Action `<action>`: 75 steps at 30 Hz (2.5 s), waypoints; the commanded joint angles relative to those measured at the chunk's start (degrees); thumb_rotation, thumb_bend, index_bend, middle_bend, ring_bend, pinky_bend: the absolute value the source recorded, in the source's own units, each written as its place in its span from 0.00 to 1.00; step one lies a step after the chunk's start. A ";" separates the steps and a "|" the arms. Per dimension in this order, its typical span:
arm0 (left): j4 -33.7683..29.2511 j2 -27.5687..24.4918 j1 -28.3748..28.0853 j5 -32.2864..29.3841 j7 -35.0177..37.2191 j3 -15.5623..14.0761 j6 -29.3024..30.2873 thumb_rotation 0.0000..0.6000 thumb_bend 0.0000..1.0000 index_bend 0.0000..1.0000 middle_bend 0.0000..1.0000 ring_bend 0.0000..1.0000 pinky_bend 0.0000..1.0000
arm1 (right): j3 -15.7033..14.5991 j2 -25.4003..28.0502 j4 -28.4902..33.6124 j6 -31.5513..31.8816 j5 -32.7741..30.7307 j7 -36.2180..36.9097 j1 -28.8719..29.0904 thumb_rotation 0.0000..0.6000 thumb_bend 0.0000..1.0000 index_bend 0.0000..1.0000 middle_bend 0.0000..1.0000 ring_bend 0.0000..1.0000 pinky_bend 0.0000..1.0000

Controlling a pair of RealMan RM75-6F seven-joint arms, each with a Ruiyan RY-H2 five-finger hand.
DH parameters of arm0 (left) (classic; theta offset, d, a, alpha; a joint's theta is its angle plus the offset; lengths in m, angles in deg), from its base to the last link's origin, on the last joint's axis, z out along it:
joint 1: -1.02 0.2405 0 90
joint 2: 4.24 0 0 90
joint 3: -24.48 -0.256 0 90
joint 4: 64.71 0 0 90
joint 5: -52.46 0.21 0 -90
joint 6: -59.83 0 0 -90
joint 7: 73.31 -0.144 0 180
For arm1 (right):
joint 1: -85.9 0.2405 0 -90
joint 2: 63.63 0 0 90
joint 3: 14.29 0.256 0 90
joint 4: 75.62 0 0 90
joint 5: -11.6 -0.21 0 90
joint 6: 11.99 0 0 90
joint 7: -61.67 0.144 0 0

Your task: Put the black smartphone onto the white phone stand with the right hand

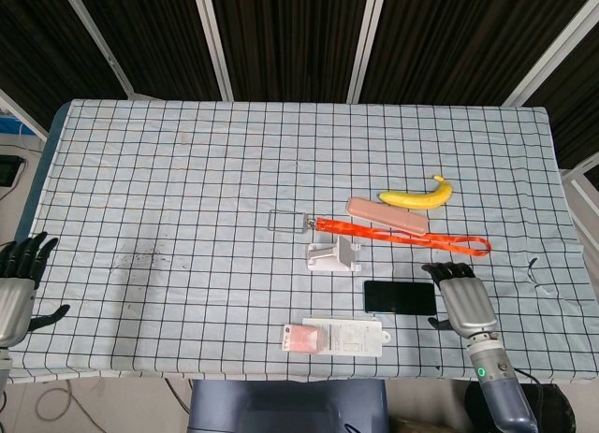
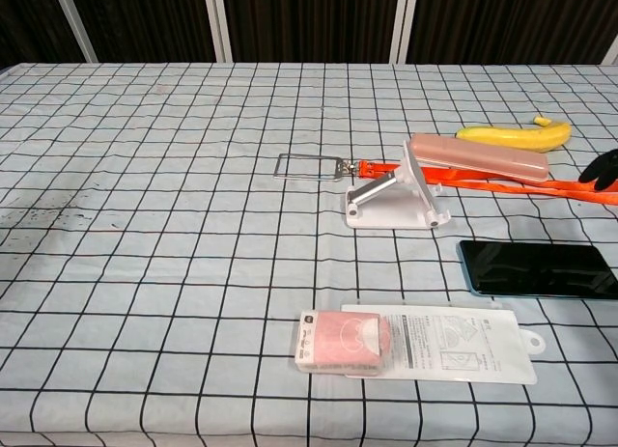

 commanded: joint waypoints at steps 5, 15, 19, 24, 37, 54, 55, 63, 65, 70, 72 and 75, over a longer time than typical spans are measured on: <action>-0.12 -0.06 -0.08 -0.18 0.22 0.06 -0.15 1.00 0.00 0.00 0.00 0.00 0.00 | -0.35 -2.24 -1.21 -0.49 -1.86 -1.11 1.15 1.00 0.15 0.29 0.31 0.26 0.18; -0.32 -0.23 -0.27 -0.70 0.50 0.06 -0.85 1.00 0.00 0.00 0.00 0.00 0.00 | -0.89 -5.47 -3.08 -1.68 -4.59 -1.81 2.50 1.00 0.17 0.29 0.31 0.26 0.18; -0.49 -0.35 -0.39 -0.97 0.66 0.09 -1.20 1.00 0.00 0.00 0.00 0.00 0.00 | -0.89 -6.84 -3.97 -1.95 -5.76 -2.24 3.13 1.00 0.19 0.29 0.30 0.26 0.18; -0.59 -0.47 -0.49 -1.13 0.95 0.12 -1.44 1.00 0.00 0.00 0.00 0.00 0.00 | -0.73 -8.11 -4.74 -2.20 -6.93 -2.63 3.92 1.00 0.19 0.29 0.29 0.26 0.18; -0.69 -0.71 -0.60 -1.29 1.69 0.19 -1.60 1.00 0.00 0.00 0.00 0.00 0.00 | -0.72 -11.24 -7.05 -1.81 -8.15 -3.16 5.42 1.00 0.19 0.29 0.29 0.26 0.18; -0.93 -1.04 -0.76 -1.66 2.65 0.16 -2.17 1.00 0.00 0.00 0.00 0.00 0.00 | -0.77 -13.79 -8.85 -1.46 -9.75 -4.12 6.72 1.00 0.22 0.29 0.29 0.26 0.18; -0.93 -1.05 -0.77 -1.69 2.70 0.17 -2.19 1.00 0.00 0.00 0.00 0.00 0.00 | -0.69 -13.86 -8.85 -1.50 -9.91 -4.10 6.80 1.00 0.22 0.29 0.29 0.26 0.18; -1.01 -1.14 -0.83 -1.93 2.86 0.21 -2.37 1.00 0.00 0.00 0.00 0.00 0.00 | -0.56 -14.29 -9.00 -1.49 -10.90 -4.38 7.33 1.00 0.25 0.30 0.30 0.26 0.18; -1.03 -1.17 -0.83 -1.95 2.84 0.18 -2.41 1.00 0.00 0.00 0.00 0.00 0.00 | -0.60 -14.30 -9.01 -1.44 -11.08 -4.40 7.40 1.00 0.25 0.31 0.30 0.26 0.18; -1.12 -1.25 -0.85 -2.13 2.85 0.21 -2.50 1.00 0.00 0.00 0.00 0.00 0.00 | -0.82 -14.37 -9.25 -1.49 -11.89 -4.70 7.55 1.00 0.25 0.31 0.30 0.26 0.18; -1.19 -1.29 -0.86 -2.19 2.87 0.21 -2.56 1.00 0.00 0.00 0.00 0.00 0.00 | -0.93 -14.46 -9.36 -1.45 -12.09 -4.75 7.60 1.00 0.25 0.33 0.30 0.26 0.18; -1.26 -1.33 -0.88 -2.27 2.91 0.23 -2.62 1.00 0.00 0.00 0.00 0.00 0.00 | -1.11 -14.58 -9.41 -1.35 -12.08 -4.67 7.64 1.00 0.26 0.36 0.31 0.26 0.18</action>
